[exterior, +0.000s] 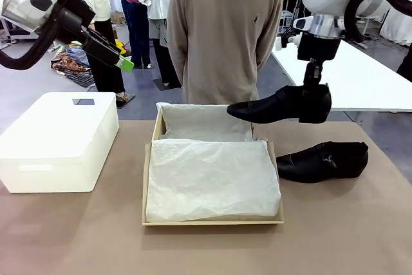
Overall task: Pack the shoes into the box.
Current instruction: Place one shoe of the Shoes into the Shoes Box.
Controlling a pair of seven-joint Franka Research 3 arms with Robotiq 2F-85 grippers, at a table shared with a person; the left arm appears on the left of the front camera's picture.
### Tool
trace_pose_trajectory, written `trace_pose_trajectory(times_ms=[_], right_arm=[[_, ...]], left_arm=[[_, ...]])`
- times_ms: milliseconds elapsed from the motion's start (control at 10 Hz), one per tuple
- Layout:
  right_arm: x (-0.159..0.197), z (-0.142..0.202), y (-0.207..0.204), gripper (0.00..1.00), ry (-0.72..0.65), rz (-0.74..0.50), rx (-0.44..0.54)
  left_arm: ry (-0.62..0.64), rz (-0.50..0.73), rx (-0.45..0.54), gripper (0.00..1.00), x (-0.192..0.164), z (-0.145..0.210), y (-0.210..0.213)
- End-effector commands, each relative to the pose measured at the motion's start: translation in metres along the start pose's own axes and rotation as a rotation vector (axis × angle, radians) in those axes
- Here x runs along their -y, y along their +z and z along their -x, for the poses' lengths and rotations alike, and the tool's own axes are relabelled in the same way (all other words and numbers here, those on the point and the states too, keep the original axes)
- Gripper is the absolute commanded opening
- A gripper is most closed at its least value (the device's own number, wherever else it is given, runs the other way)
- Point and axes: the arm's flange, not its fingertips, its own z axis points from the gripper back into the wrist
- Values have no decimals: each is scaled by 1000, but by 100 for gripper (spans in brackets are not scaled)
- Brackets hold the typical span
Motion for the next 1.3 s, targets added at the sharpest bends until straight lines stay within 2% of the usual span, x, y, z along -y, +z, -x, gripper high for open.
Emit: trace_pose_trajectory(times_ms=[0, 700, 900, 1200], right_arm=[[-11, -31, 13, 0, -49, -21, 21], [-25, -143, -25, 0, 9, 5, -2], [-18, -158, -43, 0, 42, -17, -30], [-8, -174, -58, 0, 112, 20, -56]], left_arm=[[-16, 14, 17, 100, -1, 4, -1], [-16, 14, 17, 100, -1, 4, -1], [-16, 14, 17, 100, -1, 4, -1], [-16, 14, 17, 100, -1, 4, -1]])
